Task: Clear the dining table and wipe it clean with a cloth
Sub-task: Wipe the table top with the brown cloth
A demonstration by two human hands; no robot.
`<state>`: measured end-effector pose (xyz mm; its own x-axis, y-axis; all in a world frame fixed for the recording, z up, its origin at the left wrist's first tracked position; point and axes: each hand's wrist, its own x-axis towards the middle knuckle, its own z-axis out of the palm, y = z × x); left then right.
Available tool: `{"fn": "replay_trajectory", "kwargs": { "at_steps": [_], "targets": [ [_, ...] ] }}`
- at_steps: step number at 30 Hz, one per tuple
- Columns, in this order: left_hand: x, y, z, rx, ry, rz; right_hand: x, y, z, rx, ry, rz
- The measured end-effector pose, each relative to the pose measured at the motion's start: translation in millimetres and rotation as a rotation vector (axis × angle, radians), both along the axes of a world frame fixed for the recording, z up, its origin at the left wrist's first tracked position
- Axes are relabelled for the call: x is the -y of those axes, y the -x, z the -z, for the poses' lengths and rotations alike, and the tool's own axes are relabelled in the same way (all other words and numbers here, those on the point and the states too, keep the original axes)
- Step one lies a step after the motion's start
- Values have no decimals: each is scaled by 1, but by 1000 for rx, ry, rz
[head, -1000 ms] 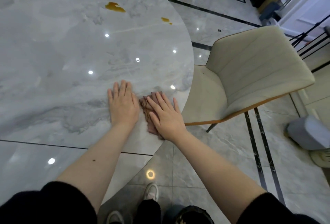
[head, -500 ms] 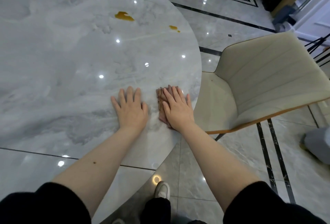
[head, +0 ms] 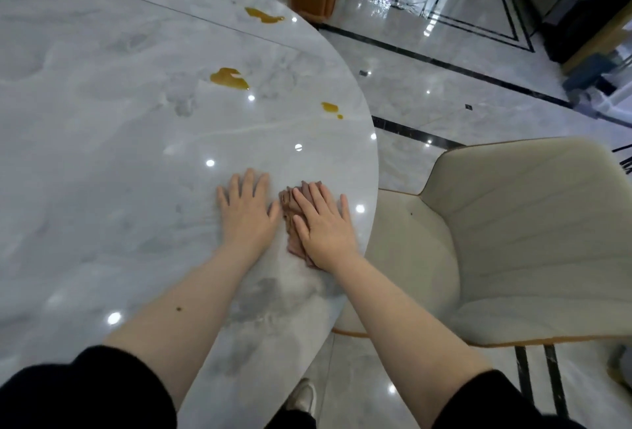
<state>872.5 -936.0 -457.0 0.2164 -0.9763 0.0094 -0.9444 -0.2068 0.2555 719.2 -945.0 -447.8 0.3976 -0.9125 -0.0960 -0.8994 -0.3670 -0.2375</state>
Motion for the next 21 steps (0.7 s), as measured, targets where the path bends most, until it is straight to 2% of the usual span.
{"fn": "replay_trajectory", "kwargs": {
  "at_steps": [5, 11, 21],
  "targets": [
    [35, 11, 3, 15, -6, -33, 42, 13, 1, -11, 2, -54],
    [64, 20, -1, -29, 6, -82, 77, 24, 4, -22, 22, -14],
    [146, 20, 3, -68, 56, -4, 133, 24, 11, -27, 49, 310]
  ]
}}
